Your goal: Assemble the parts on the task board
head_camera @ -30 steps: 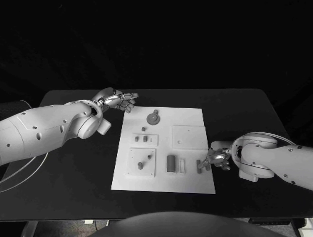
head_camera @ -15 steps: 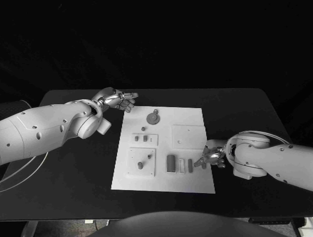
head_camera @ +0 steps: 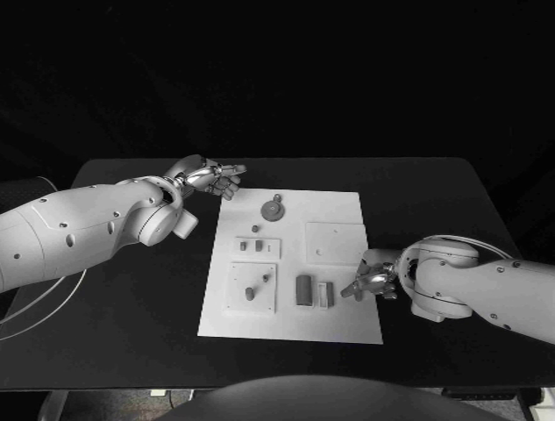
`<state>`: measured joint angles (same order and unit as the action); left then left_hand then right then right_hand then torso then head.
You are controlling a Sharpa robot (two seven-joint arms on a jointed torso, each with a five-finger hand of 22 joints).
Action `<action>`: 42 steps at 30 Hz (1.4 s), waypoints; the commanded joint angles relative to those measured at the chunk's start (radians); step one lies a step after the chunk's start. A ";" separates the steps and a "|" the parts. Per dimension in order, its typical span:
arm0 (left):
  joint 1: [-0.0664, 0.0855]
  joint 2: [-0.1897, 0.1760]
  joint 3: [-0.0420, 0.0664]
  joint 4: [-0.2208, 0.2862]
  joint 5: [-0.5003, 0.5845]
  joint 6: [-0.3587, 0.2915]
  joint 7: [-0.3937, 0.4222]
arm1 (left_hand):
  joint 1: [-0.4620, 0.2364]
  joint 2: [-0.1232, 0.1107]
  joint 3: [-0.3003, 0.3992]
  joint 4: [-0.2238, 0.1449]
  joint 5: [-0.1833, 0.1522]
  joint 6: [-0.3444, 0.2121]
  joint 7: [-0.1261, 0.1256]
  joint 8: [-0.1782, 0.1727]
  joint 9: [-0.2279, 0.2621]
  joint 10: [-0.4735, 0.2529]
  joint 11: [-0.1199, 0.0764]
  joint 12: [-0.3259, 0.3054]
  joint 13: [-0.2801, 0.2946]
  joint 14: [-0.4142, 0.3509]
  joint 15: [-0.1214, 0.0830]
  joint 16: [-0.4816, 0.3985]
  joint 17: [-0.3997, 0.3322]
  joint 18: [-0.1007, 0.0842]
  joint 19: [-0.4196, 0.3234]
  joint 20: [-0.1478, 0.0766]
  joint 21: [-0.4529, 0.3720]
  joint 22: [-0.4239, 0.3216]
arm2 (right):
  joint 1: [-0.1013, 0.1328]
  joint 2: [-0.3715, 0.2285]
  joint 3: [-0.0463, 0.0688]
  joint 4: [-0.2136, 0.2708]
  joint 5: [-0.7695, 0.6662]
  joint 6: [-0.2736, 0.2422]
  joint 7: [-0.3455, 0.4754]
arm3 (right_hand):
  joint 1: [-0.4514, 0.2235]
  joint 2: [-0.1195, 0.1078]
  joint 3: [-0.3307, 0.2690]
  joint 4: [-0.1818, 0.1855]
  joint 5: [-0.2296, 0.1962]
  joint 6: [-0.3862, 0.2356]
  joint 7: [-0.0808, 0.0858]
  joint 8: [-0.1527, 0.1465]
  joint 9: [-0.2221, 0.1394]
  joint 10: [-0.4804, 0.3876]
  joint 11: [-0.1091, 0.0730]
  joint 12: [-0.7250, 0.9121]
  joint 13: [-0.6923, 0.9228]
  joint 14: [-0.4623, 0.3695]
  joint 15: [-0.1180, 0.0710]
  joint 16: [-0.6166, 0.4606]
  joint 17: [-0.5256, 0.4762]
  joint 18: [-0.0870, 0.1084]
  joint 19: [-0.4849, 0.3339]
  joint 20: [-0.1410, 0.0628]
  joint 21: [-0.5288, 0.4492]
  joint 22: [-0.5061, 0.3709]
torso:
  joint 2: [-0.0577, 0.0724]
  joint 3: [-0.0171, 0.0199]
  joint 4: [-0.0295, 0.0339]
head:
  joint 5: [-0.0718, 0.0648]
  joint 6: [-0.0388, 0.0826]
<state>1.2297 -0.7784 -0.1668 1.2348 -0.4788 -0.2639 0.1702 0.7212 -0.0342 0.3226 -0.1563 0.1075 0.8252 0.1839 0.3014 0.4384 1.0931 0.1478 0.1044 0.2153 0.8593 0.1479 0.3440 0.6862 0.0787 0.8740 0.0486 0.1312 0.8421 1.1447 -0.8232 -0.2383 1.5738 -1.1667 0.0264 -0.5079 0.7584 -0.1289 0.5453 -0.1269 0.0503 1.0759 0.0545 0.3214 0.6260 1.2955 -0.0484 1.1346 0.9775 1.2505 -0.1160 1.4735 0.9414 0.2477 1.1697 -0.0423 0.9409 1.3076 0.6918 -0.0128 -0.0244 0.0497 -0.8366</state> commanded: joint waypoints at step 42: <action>0.001 0.007 0.001 0.001 -0.005 0.019 -0.002 | -0.008 0.005 0.000 -0.004 -0.001 0.002 -0.001 0.000 0.002 0.002 -0.005 -0.002 0.003 0.003 -0.004 -0.004 0.002 0.012 0.004 -0.004 -0.001 0.003 | -0.001 0.118 0.000 -0.064 0.031 0.000 0.005 | -0.022 -0.012 0.018 0.027 0.001 0.018 -0.002 0.000 -0.002 0.005 -0.010 -0.006 0.003 0.011 -0.001 0.003 0.003 0.014 0.007 -0.008 0.003 0.006 | 0.000 0.0006 0.0002 | 0.007 -0.002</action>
<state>1.2297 -0.7740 -0.1667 1.2341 -0.4806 -0.2572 0.1631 0.7212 -0.0342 0.3226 -0.1563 0.1075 0.8252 0.1839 0.3014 0.4391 1.0931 0.1478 0.1044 0.2169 0.8593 0.1478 0.3440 0.6876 0.0762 0.8740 0.0486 0.1312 0.8435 1.1450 -0.7071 -0.2375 1.5121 -1.1367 0.0037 -0.5067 0.7371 -0.1419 0.5603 -0.1005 0.0503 1.0870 0.0499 0.3244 0.6246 1.2992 -0.0519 1.1346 0.9792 1.2576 -0.1159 1.4734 0.9435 0.2475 1.1759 -0.0444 0.9409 1.3074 0.6920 -0.0125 -0.0247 0.0563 -0.8373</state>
